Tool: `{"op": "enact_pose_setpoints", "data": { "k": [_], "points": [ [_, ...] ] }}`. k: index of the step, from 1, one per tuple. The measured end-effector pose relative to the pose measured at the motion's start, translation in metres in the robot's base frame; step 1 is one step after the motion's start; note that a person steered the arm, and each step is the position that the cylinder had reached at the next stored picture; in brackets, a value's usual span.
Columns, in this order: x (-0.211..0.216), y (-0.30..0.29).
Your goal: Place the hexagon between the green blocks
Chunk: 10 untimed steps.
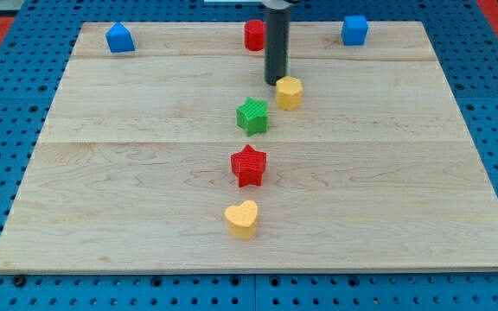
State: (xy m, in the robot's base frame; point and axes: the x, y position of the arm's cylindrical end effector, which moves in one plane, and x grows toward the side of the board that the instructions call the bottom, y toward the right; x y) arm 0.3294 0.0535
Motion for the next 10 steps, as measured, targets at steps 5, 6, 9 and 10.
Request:
{"op": "enact_pose_setpoints", "data": {
  "k": [5, 6, 9, 10],
  "points": [
    [0.009, 0.107],
    [0.062, 0.122],
    [0.043, 0.022],
    [0.042, -0.006]
  ]
}}
